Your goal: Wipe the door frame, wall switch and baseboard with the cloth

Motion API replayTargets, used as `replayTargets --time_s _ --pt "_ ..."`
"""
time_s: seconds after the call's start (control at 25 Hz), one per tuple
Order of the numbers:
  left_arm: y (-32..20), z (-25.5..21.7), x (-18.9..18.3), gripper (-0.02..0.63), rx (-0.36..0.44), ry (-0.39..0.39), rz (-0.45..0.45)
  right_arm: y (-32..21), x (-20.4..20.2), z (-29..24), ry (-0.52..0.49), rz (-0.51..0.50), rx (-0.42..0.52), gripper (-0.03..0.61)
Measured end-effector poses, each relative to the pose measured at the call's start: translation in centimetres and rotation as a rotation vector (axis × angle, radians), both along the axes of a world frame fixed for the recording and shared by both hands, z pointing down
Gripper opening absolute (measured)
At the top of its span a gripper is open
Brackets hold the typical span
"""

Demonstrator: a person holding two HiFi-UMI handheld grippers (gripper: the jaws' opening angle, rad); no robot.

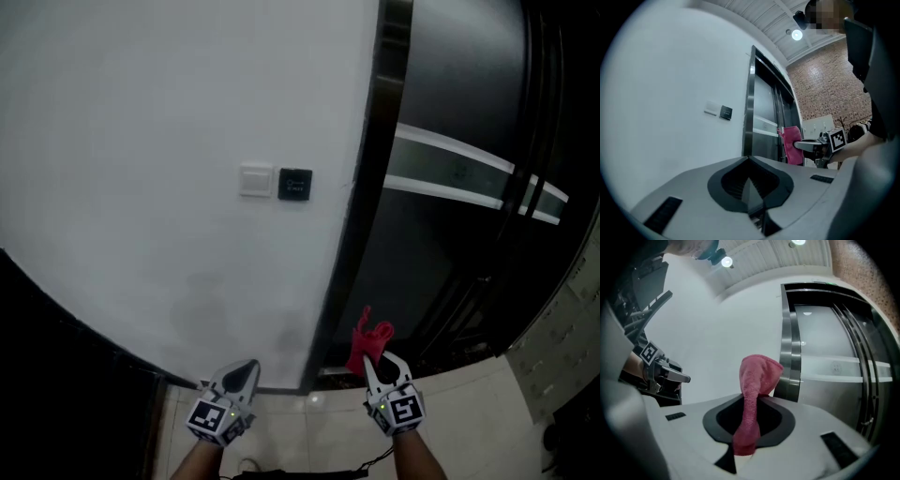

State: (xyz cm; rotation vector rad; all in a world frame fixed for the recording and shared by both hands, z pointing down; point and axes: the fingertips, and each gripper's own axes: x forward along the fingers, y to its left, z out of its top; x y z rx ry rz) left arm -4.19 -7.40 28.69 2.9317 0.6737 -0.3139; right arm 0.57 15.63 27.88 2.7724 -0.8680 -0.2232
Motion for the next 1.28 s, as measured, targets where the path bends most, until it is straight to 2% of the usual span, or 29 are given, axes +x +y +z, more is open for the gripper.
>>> replayTargets --time_s 0.24,0.32,0.4,0.52,0.6,0.68,0.8,0.88,1.04,1.12,1.28 --pt "-5.6 -2.3 7.9 0.003 -0.012 0.017 -0.073 -6.2 7.8 -4.7 0.118 0.002 -0.016 0.058" --pt "-6.0 -3.0 9.6 0.003 -0.024 0.024 -0.075 -6.9 10.4 -6.3 0.151 -0.002 -0.019 0.058" --pt "-5.6 -3.3 10.8 0.003 -0.026 0.036 -0.058 -6.4 13.1 -7.8 0.189 -0.001 -0.063 0.058" --pt "-4.7 -3.1 12.7 0.003 0.040 0.046 -0.080 -4.4 17.6 -10.3 0.269 0.023 -0.168 0.058" --pt "-4.3 -3.2 14.0 0.003 0.054 0.039 -0.116 -3.5 20.4 -12.3 0.339 0.035 -0.243 0.059" --pt "-3.8 -3.8 15.5 0.003 0.038 0.045 -0.132 -2.9 22.5 -15.0 0.458 0.054 -0.351 0.060" --pt "-2.5 -4.6 17.2 0.003 0.069 0.074 -0.163 -2.2 24.6 -18.9 0.673 0.129 -0.553 0.060" --pt "-1.7 -4.6 17.7 0.003 0.087 0.078 -0.172 -2.0 25.8 -20.3 0.748 0.165 -0.626 0.060" --pt "-0.6 -4.0 18.4 0.003 0.105 0.044 -0.161 -2.7 27.8 -20.5 0.794 0.185 -0.711 0.060" --pt "-0.5 -3.9 18.8 0.003 0.111 0.030 -0.153 -3.4 28.9 -19.5 0.780 0.184 -0.747 0.060" --pt "-0.6 -4.1 19.3 0.003 0.118 0.027 -0.133 -4.3 29.5 -17.5 0.709 0.155 -0.739 0.060"
